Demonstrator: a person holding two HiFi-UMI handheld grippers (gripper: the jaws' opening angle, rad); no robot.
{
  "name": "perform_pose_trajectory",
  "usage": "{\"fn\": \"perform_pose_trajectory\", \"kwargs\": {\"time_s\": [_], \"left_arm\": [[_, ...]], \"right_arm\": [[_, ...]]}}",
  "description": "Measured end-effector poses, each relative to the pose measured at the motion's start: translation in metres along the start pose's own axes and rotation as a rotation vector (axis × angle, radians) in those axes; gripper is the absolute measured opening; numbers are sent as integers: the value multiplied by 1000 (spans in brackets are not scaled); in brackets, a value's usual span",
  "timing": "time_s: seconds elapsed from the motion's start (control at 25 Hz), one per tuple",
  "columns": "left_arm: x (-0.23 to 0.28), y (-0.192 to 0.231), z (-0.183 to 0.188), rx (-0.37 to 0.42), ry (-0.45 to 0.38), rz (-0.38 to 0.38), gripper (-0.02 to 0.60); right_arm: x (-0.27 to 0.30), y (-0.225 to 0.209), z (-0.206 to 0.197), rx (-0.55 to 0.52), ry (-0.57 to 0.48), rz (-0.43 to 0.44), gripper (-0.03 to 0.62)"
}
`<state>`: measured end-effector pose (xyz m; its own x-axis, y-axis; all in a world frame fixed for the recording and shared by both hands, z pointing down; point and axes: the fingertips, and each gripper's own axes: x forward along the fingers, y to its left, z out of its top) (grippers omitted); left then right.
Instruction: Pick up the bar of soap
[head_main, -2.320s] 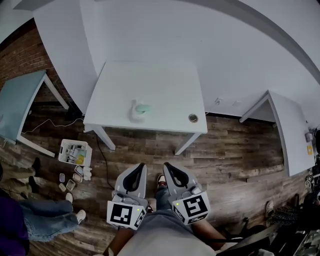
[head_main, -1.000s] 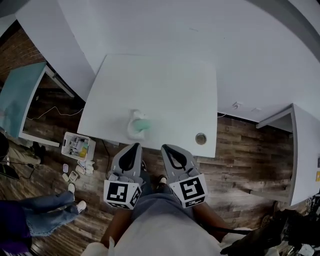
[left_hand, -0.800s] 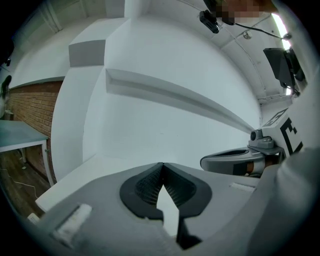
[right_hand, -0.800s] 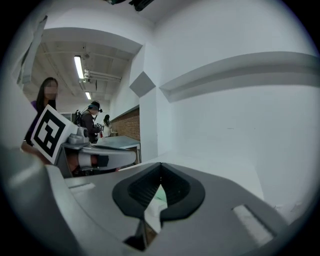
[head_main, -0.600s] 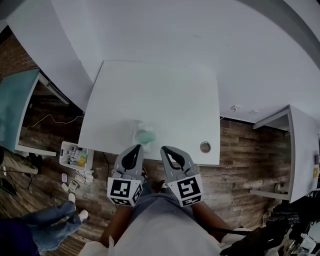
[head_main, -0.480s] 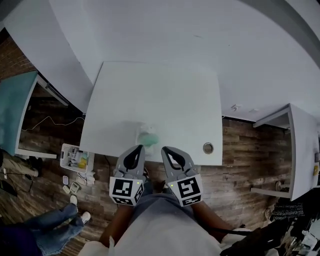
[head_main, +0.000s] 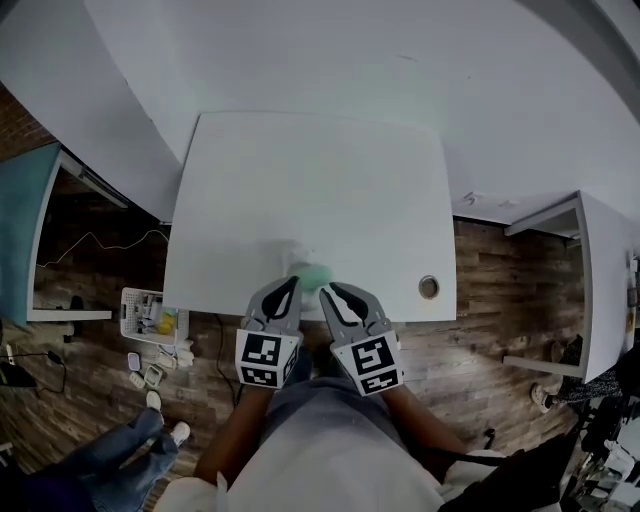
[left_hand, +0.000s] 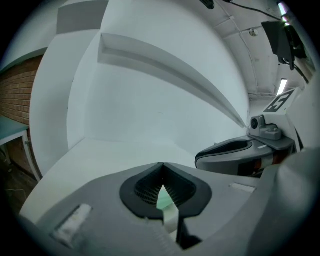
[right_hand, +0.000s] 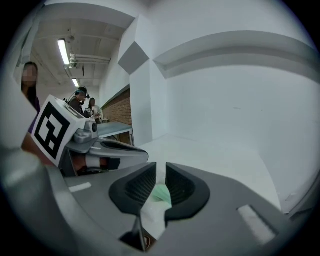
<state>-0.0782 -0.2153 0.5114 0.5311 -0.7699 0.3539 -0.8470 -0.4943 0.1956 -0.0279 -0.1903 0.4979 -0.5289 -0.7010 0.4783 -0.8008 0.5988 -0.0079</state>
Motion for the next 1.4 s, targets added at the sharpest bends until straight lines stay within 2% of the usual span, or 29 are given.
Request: {"fn": "perform_pose_trajectory", "kwargs": {"time_s": [0.2,0.44,0.68,0.88,1.08,1.4], "left_arm": [[23,6,-25,5,73,-14,2],[51,13,-58,93,222,-18,2],[59,16,-75,116,278,-24,2],[62,13,-83,130,309,-21,3],[64,16,-87,133,318,-12,2],[65,16,-88,144,327,-11,2]], "right_arm": [[15,-4,-15,10,53,18,70],[40,-17,-38,57,125,19,116],[55,-23,-56,114,178,15,134],[57,-38,-75,333,202,7,144],[62,-43,-89,456,238,3,150],[73,-51,-108,852,247,15,179]]}}
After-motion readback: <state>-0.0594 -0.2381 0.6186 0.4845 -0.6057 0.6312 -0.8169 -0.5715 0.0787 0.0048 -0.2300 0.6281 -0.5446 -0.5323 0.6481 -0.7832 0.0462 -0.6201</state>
